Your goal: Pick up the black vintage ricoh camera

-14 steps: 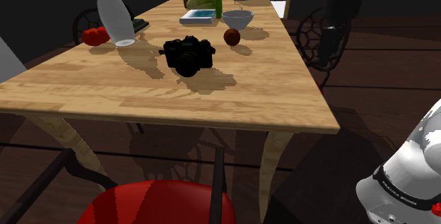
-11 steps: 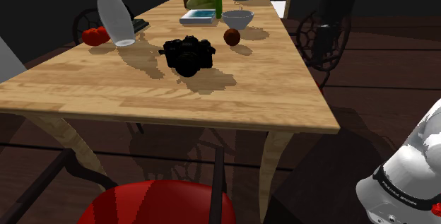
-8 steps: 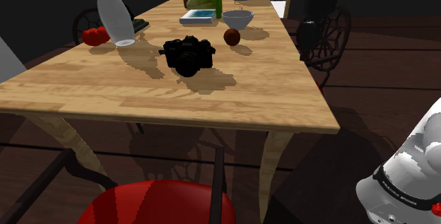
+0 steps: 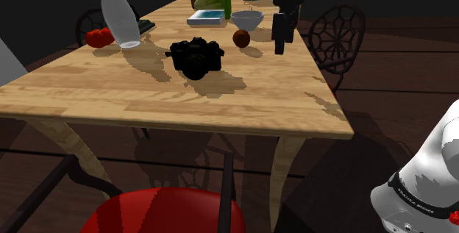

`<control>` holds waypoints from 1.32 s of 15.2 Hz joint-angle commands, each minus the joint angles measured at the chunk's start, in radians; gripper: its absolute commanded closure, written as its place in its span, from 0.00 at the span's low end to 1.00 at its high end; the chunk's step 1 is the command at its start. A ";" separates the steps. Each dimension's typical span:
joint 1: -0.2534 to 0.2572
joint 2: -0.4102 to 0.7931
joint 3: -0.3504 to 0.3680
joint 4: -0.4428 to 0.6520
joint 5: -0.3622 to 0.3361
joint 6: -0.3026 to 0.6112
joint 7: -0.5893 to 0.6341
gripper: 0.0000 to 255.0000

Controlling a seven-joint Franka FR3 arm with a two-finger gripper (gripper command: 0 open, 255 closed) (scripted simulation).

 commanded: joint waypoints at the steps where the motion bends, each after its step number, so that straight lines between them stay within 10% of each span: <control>1: 0.010 0.075 0.014 0.080 0.000 -0.002 -0.008 0.00; 15: 0.122 0.626 0.112 0.836 -0.074 -0.192 -0.034 0.00; 20: 0.114 0.592 0.110 0.716 -0.066 -0.107 -0.037 0.00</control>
